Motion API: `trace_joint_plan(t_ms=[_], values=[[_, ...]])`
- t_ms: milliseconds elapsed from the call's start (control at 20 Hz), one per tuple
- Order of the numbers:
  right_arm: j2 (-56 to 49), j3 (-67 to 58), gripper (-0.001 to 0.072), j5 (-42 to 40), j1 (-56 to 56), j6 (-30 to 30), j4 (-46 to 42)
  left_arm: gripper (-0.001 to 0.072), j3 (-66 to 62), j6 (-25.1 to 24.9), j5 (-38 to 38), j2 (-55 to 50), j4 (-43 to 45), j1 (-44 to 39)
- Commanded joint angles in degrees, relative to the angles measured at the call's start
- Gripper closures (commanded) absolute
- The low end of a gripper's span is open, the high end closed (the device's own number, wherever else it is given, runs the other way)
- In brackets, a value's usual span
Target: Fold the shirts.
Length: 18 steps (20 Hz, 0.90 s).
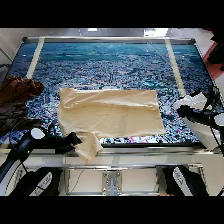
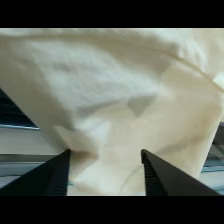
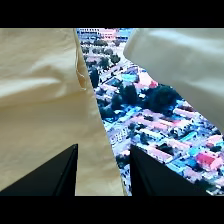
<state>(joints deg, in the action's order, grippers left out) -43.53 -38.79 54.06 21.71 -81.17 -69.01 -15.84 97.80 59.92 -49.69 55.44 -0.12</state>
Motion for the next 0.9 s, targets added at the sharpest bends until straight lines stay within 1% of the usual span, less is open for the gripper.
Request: trace_joint_plan(t_ms=[0,100,150,300,400,500,550,700,750,850], values=[[0.07,0.04,0.0330,0.00,0.00,-0.02,0.74,0.0370,0.00,-0.59,-1.55,-0.74,0.11,-0.48],[0.07,0.04,0.0331,0.00,0.00,-0.02,0.92,0.0666,0.00,-0.79,-2.14,-0.74,0.07,-0.46],[0.07,0.04,0.0332,0.00,-0.02,-0.02,0.92,0.0697,0.00,-1.51,-2.25,-0.74,0.07,-0.46],[0.02,0.09,0.0334,1.62,-0.02,-0.04,0.87,0.0697,-1.60,-1.97,-0.57,-0.72,0.04,-0.46],[-0.46,1.07,0.0333,7.87,0.02,-0.11,-0.13,0.0697,-4.33,-3.63,0.37,-0.72,0.09,-0.44],[-1.90,4.70,0.0332,13.42,0.07,-0.76,-1.46,0.0697,-6.97,-3.82,0.39,-0.72,0.04,-0.44],[-2.89,7.21,0.0331,14.01,0.59,-2.34,-1.38,0.0697,-8.07,-4.09,0.61,-0.72,0.02,-0.44],[-5.31,13.05,0.0330,15.41,2.95,-2.80,6.75,0.0697,-9.49,-5.38,2.51,-0.72,-0.09,-0.44],[-5.95,14.27,0.0330,15.26,2.93,-2.91,7.37,0.0697,-9.51,-6.12,3.23,-0.72,-0.09,-0.46],[-6.67,16.55,0.0330,12.37,2.91,-4.13,8.13,0.0697,-9.51,-6.82,3.58,-0.72,-0.09,-0.46]])
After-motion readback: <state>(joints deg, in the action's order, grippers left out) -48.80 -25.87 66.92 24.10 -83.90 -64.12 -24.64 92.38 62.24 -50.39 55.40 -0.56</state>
